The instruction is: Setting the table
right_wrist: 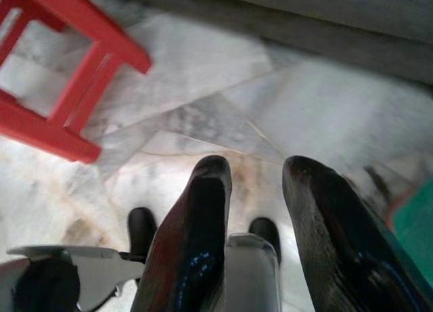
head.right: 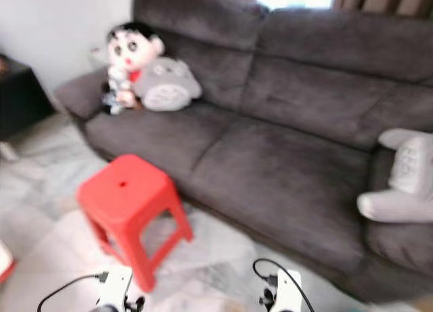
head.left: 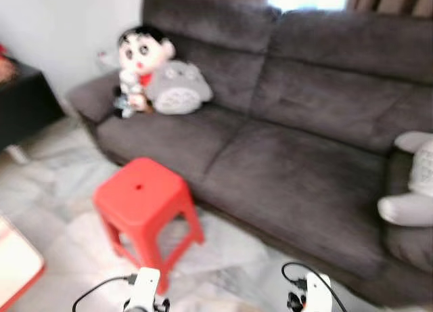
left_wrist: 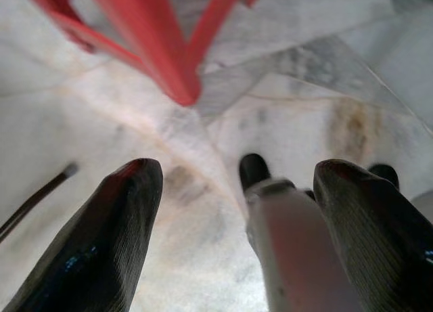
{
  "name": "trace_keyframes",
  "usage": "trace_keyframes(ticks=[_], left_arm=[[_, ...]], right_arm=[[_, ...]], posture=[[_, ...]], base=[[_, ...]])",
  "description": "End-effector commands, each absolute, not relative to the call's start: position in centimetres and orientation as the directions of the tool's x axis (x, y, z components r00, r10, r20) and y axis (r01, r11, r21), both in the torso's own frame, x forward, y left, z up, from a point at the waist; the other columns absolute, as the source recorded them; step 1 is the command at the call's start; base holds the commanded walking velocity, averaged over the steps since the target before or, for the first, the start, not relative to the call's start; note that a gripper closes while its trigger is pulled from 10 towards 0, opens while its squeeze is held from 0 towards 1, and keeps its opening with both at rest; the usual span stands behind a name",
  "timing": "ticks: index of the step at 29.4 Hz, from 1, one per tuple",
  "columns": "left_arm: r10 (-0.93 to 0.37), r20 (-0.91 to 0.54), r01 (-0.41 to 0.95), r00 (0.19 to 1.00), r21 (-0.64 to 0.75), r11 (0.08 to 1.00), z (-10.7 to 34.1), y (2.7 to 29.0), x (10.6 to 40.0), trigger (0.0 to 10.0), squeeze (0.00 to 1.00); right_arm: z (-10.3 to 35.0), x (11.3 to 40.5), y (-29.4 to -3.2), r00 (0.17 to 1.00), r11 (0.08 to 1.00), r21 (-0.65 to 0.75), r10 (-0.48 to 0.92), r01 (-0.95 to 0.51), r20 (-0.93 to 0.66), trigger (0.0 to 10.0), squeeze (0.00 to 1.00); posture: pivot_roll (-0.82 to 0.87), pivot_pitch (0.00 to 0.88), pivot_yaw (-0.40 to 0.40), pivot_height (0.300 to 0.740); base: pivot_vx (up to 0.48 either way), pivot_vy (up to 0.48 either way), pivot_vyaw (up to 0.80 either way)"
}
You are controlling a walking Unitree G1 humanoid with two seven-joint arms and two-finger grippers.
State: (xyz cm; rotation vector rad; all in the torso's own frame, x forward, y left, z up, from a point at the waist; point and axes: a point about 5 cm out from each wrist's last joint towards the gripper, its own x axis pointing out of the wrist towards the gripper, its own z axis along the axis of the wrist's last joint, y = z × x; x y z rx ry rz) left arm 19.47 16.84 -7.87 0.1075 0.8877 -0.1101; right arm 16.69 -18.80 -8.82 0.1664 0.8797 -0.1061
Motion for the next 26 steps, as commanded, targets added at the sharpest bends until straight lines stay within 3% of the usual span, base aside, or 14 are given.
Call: trace_keyframes(ticks=[1,22,26], left_arm=[[-0.055,-0.792,0.157,0.608,0.052,0.986,-8.1,17.0,19.1,10.0,0.0],[-0.049,-0.783,0.14,0.621,0.048,0.989,-7.8,16.6,19.7,10.0,0.0],[-0.058,-0.775,0.147,0.63,0.045,0.988,-7.6,16.4,20.1,10.0,0.0]], right_arm=[[-8.7,17.1,-18.7,0.64,0.983,0.098,-0.024,0.153,-0.768,10.0,0.0],[-8.3,17.9,-18.6,0.646,0.986,0.097,-0.012,0.132,-0.763,10.0,0.0],[-8.3,18.1,-18.7,0.649,0.979,0.112,-0.026,0.171,-0.761,10.0,0.0]], posture=[[-0.14,0.0,0.046,0.74],[-0.12,0.0,0.012,0.74],[-0.12,0.0,0.019,0.74]], base=[[0.0,0.0,0.8],[0.0,0.0,0.8],[0.0,0.0,0.0]])
